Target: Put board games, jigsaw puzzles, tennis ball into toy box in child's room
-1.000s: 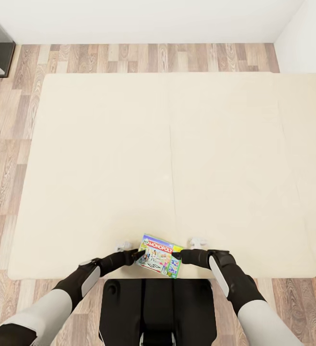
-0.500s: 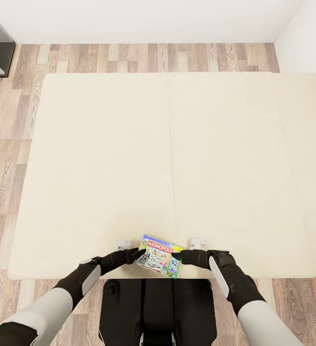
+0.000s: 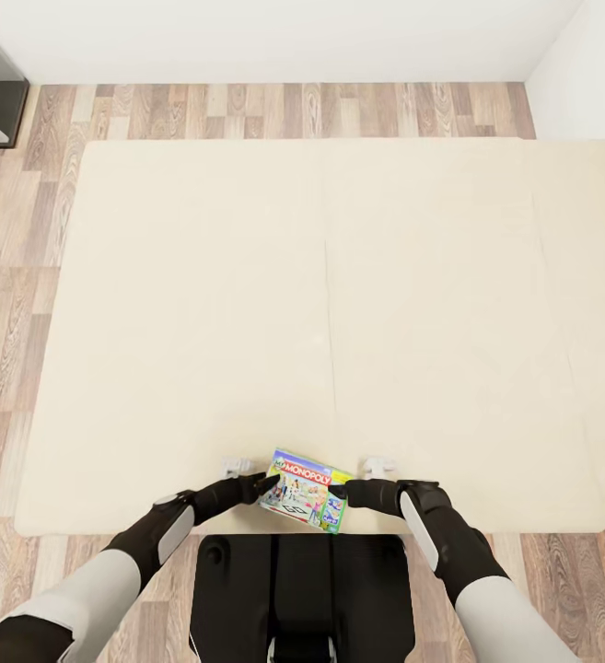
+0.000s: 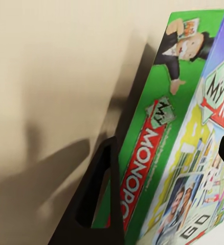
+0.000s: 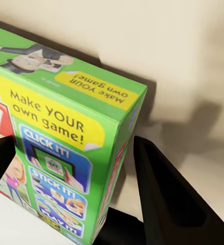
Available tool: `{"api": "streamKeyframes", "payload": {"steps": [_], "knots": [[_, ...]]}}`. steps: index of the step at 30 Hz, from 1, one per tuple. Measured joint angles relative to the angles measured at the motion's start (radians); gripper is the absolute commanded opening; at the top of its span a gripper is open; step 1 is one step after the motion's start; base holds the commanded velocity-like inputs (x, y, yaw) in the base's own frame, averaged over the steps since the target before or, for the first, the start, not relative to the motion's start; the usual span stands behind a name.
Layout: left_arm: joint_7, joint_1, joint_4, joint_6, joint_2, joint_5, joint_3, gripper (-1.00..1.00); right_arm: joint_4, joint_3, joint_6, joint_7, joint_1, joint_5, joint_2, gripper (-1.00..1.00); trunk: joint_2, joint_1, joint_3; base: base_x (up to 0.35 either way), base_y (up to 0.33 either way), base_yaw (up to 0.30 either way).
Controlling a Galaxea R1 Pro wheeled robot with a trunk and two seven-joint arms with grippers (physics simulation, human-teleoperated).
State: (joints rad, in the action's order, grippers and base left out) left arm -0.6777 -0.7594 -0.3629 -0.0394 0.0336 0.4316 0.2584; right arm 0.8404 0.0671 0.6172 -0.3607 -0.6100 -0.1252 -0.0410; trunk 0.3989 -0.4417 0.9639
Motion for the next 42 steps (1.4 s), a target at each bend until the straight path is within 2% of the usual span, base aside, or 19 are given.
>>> {"api": "streamKeyframes", "payload": {"steps": [11, 16, 22, 25, 31, 42], "knots": [[0.002, -0.016, 0.000, 0.001, -0.006, -0.004, 0.000, 1.00, 0.000, 0.002, 0.000, 0.001, 0.000, 0.002, 0.000, 1.00, 0.000, 0.000, 0.000, 0.000, 0.000, 0.000], [0.002, -0.023, 0.000, 0.002, -0.005, -0.040, -0.001, 1.00, -0.001, 0.005, -0.002, 0.001, 0.000, 0.008, -0.001, 1.00, 0.000, 0.001, 0.000, 0.000, 0.000, 0.000], [0.006, -0.029, 0.000, 0.000, -0.007, -0.063, -0.002, 1.00, 0.000, 0.007, -0.002, 0.001, 0.001, 0.008, -0.001, 1.00, 0.000, 0.002, 0.000, 0.000, 0.000, 0.000], [0.024, -0.032, 0.001, 0.003, -0.024, -0.076, -0.006, 1.00, 0.006, 0.007, 0.002, 0.002, 0.001, 0.006, -0.001, 1.00, 0.000, 0.004, 0.000, 0.000, 0.000, 0.000], [0.033, -0.036, 0.004, 0.002, -0.033, -0.078, -0.003, 1.00, 0.023, 0.006, 0.002, 0.002, 0.002, 0.024, 0.000, 1.00, 0.000, 0.004, 0.000, 0.000, 0.000, 0.000], [0.039, -0.041, 0.011, 0.005, -0.040, -0.082, -0.006, 1.00, 0.046, 0.005, 0.004, 0.003, 0.003, 0.020, -0.001, 1.00, 0.000, 0.005, 0.000, 0.000, 0.000, 0.000]]}}
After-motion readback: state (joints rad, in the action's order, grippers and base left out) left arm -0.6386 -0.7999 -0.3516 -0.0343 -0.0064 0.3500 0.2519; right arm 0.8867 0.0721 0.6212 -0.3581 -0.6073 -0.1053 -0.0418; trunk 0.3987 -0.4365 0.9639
